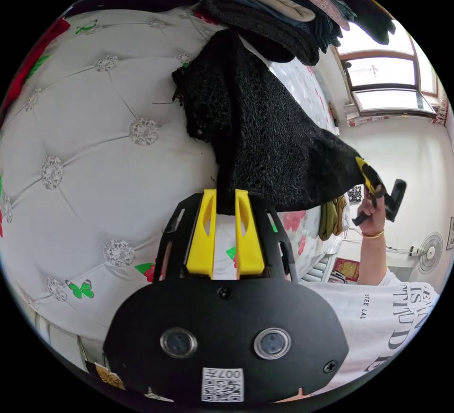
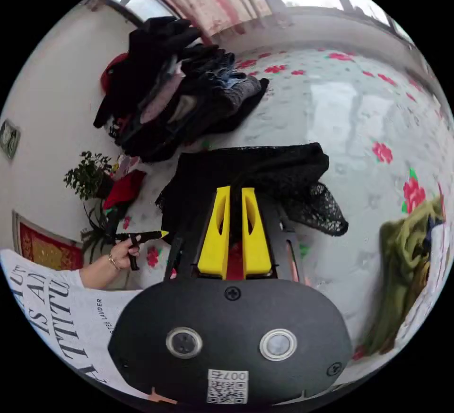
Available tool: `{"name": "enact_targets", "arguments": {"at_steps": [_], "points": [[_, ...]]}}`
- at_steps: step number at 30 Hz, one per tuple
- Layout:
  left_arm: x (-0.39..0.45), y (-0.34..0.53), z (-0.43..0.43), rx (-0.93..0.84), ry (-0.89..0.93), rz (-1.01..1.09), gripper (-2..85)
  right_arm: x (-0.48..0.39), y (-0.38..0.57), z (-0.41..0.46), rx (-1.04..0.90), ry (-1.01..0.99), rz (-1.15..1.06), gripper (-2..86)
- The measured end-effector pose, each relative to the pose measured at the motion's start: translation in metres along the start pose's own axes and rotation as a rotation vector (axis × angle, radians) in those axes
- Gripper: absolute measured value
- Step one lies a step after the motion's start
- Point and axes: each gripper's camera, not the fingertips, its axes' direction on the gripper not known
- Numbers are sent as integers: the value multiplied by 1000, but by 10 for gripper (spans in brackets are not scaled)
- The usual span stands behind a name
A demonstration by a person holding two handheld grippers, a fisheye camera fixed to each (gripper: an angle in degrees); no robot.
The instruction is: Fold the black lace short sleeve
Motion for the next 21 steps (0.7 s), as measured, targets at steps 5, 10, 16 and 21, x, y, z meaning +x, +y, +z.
{"name": "enact_targets", "arguments": {"at_steps": [5, 10, 16, 21], "points": [[-7, 16, -23, 50, 74, -29, 59, -188, -26, 92, -192, -98, -555, 54], [-26, 45, -57, 106, 166, -65, 63, -249, 7, 194, -445, -252, -640, 58], [-47, 76, -86, 118, 281, -68, 110, -169, -4, 195, -344, -274, -410, 69], [-40, 71, -89, 164, 447, -42, 163, -26, -32, 200, -285, -266, 52, 82]]}}
